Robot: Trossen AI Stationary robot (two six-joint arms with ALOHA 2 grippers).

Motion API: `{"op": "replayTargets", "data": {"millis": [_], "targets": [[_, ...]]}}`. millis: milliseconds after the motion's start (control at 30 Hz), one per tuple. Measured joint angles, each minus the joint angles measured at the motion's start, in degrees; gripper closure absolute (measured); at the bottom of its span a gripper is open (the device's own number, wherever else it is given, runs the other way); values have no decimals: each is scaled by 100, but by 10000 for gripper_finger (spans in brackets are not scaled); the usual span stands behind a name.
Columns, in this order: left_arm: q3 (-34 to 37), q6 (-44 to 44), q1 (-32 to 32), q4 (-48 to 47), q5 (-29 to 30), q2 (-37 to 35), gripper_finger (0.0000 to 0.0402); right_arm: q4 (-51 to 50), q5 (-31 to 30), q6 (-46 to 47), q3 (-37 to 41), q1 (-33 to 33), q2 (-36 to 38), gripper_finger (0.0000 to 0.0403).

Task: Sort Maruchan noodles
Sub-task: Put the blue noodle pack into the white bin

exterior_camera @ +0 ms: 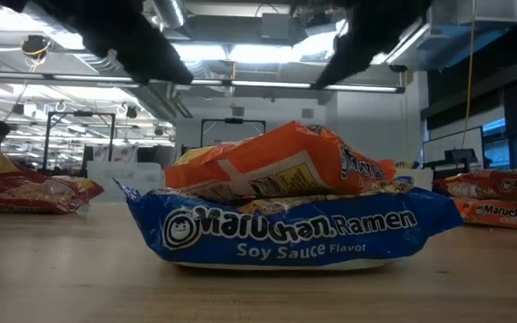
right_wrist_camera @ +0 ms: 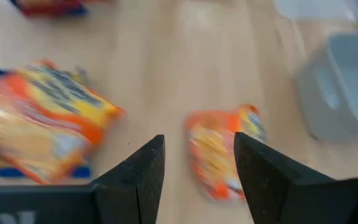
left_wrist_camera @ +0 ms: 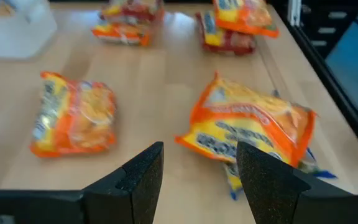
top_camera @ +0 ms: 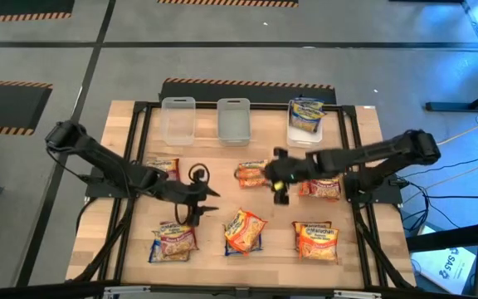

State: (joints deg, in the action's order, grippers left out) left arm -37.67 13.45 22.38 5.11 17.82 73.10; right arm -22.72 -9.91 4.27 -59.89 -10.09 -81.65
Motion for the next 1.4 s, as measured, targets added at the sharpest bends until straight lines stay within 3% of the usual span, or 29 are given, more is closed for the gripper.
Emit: {"op": "replayTargets", "data": {"millis": [233,533,600,833,1033,1167,1400], "targets": [[9,542,735,97,148,85,205,1635,49,451,95,-989,-485,228],[5,1870,1998,-20,357,82,205,3349,89,839,86,-1568,-1455,228],[-136,2452,2311,-472,152,81,205,3659,-4,941,78,-1651,-1634,228],[-1223,5528,3323,-3692,-585,79,205,3931,-162,1076,79,-1817,-1929,228],[-1091,7326,3898,-4251,-904,161,205,3922,-529,1038,73,-1801,-1989,228],[-870,7343,3847,-4115,-876,409,205,3918,-572,887,77,-1803,-1999,228],[-857,6116,3393,-3570,49,531,205,3837,-604,854,78,-1803,-1998,228]]}}
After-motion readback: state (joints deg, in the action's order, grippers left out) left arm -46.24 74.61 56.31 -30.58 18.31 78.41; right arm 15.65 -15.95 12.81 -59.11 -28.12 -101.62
